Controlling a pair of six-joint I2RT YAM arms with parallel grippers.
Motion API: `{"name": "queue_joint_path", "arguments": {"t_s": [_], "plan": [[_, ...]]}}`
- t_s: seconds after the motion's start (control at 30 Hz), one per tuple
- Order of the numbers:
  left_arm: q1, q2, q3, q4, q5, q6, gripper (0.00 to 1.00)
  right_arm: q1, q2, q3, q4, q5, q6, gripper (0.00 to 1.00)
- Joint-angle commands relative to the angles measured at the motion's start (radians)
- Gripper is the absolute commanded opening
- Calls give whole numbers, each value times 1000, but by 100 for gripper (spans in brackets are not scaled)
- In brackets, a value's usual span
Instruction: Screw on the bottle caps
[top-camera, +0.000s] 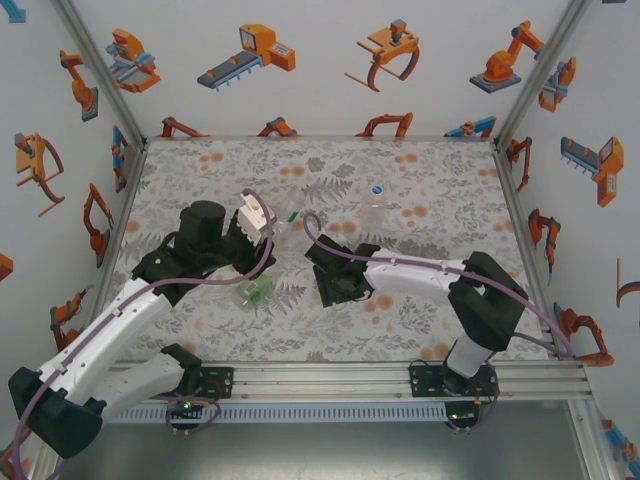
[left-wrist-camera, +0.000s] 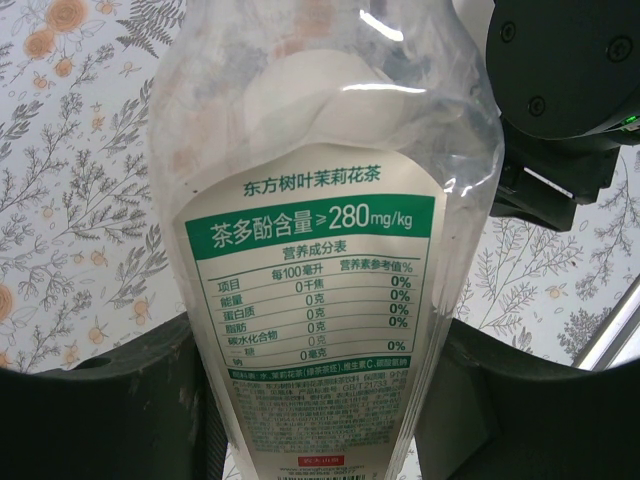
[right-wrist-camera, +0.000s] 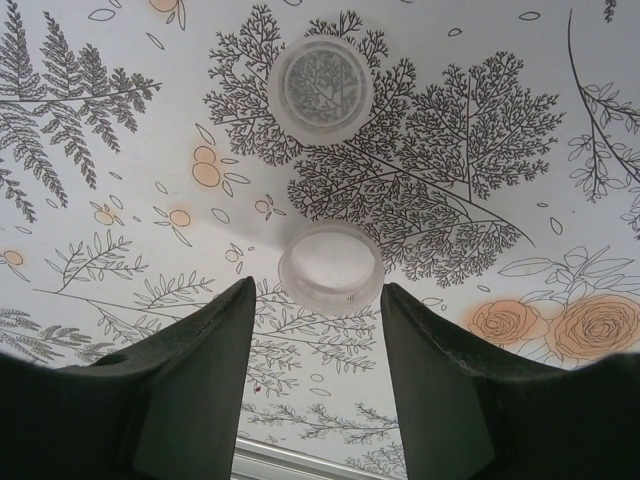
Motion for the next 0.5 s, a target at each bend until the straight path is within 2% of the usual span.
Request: {"name": "queue_joint_path", "arguments": {"t_s": [0.0,0.47], "plan": [[7,1,30,1,11,10,0,4,-6,21,-10,-3,-9,51],[7,4,31,-1,7,8,0,3,17,1,9,-15,-6,52]]}}
